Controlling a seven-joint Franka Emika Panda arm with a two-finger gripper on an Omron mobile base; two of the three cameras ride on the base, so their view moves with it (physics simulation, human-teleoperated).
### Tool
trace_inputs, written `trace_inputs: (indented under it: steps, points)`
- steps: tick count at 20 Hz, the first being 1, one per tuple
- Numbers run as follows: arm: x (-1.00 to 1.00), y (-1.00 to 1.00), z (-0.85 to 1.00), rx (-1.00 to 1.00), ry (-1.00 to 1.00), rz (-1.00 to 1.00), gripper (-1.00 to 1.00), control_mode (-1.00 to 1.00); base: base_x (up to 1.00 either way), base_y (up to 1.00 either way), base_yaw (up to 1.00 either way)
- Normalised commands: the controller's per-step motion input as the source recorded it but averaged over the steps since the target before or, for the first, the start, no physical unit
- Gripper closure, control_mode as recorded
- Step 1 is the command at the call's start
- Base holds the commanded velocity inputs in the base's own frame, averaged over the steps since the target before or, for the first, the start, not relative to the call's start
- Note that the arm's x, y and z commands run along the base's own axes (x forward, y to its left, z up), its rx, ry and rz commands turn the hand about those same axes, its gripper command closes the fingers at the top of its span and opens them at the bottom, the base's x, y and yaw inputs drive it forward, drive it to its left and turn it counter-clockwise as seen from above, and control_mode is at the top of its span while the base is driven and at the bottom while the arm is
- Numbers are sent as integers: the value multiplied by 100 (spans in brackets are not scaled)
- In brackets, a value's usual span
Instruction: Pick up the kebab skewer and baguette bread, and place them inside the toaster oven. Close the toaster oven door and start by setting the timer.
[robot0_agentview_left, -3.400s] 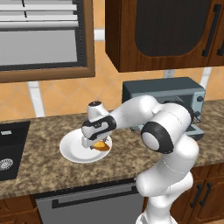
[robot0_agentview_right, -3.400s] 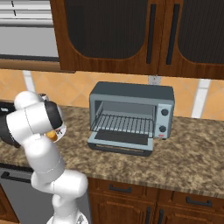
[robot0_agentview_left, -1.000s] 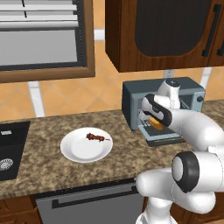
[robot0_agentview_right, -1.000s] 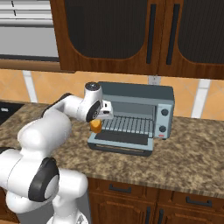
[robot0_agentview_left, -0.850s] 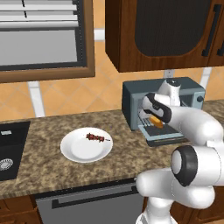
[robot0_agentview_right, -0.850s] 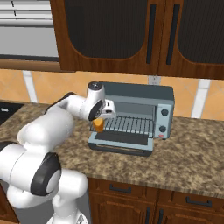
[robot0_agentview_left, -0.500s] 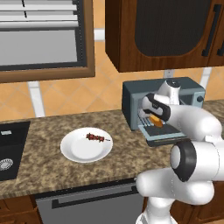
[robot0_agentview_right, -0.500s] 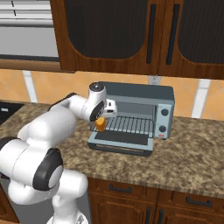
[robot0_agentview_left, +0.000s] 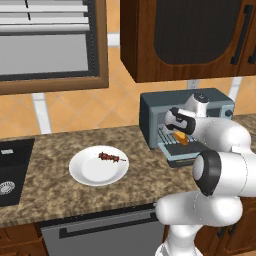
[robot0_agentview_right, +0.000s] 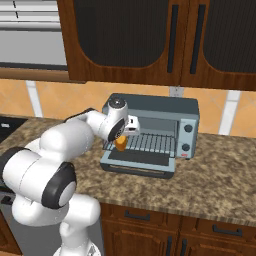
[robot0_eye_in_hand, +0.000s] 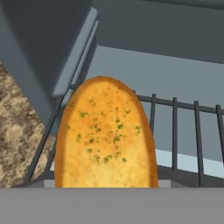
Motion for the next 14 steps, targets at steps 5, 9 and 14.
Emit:
trace_inputs:
  steps: [5,9,14]
  points:
    - [0,-1,-16,0,-3,0,100,-100,0,0,0]
    - [5,0,-3,0,-1,0,100,-100,0,0,0]
    - [0,0,-13,0,0,0,-100,-100,0,0,0]
